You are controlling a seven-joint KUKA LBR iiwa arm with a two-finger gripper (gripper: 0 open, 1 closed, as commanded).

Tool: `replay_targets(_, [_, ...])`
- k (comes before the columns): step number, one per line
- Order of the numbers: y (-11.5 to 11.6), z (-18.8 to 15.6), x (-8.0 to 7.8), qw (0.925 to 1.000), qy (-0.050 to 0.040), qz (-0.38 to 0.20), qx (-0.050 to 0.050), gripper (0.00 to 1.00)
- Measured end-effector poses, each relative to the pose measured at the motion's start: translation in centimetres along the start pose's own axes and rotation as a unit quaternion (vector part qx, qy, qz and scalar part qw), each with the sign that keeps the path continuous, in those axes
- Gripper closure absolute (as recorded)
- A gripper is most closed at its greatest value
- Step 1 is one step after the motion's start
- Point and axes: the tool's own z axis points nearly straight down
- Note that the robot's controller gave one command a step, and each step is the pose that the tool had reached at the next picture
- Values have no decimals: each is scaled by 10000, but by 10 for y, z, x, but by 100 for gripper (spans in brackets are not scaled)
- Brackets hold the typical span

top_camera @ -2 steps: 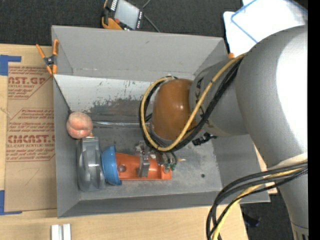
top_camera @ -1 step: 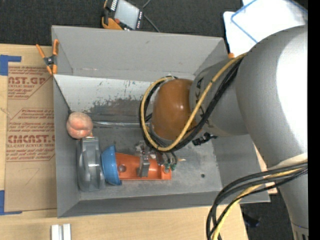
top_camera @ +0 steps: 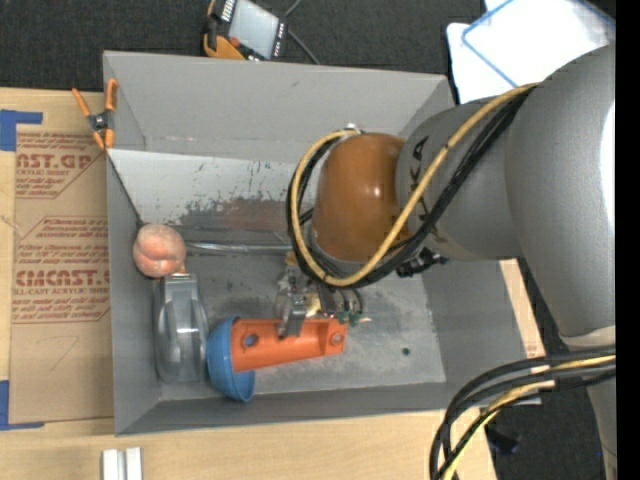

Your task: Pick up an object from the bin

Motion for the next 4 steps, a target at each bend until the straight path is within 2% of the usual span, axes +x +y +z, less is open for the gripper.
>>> replay_targets(1, [-6,-59,-6,10000,10,50,2,100])
replay_targets(2, [7,28,10,9999,37,132,1,100])
replay_targets(3, [4,65,5,9998,-4,219,-9,100])
replay_targets(4, [18,-40,13,10000,37,-17,-1,0])
